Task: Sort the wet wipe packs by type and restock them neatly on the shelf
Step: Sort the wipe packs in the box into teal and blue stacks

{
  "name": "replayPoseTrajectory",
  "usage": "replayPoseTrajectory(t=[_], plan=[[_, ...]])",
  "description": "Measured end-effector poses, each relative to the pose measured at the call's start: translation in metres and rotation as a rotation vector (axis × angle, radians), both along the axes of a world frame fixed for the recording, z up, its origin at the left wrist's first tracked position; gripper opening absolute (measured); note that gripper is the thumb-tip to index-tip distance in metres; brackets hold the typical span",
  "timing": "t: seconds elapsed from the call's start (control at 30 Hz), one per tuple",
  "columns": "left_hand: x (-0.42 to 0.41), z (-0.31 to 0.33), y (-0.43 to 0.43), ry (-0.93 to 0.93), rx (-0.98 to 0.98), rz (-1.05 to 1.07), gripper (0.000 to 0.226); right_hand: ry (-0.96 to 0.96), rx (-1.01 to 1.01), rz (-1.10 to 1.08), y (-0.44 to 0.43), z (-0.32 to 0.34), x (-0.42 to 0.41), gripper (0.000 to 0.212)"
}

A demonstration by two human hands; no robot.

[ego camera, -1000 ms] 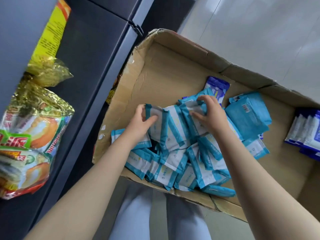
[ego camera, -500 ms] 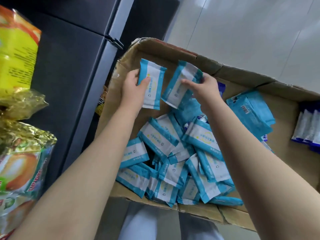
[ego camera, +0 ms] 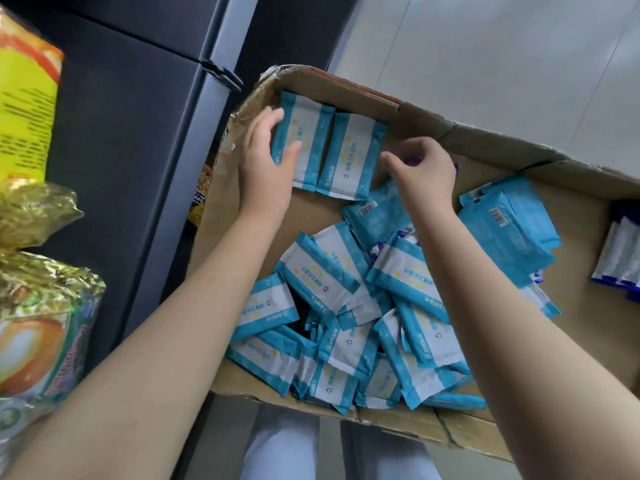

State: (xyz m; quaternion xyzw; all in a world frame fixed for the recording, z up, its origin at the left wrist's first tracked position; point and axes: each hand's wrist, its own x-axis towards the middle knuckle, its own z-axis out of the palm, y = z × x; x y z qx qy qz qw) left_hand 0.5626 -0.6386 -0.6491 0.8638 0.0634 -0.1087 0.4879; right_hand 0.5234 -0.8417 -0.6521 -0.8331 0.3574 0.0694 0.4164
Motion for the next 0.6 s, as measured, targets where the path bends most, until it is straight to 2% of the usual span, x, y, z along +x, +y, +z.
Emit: replayPoseTrajectory(t=[0.07,0.13,0.23,0.27,0.37,0.5,0.6], plan=[[-0.028,0.010,0.007,0.121,0.031,-0.050,0.036,0.032,-0.006,0.094,-0.009,0.012,-0.029,0.029],[-0.061,0.016,0.014,0.377,0.067,-0.076,0.039,0.146,0.021,0.222,-0.016,0.021,-0.062,0.030],[-0.101,0.015,0.025,0.732,0.193,-0.121,0.070,0.323,0.045,0.373,-0.024,0.028,-0.104,0.044],[-0.110,0.014,0.026,0.775,0.251,-0.150,0.076,0.349,0.067,0.395,-0.026,0.030,-0.111,0.049],[-0.125,0.011,0.021,0.771,0.354,-0.155,0.073,0.377,0.111,0.416,-0.036,0.034,-0.117,0.053],[-0.130,0.011,0.009,0.759,0.458,-0.086,0.080,0.392,-0.027,0.486,-0.038,0.035,-0.114,0.052],[-0.134,0.009,0.010,0.762,0.465,-0.153,0.077,0.342,-0.074,0.433,-0.034,0.039,-0.116,0.048]])
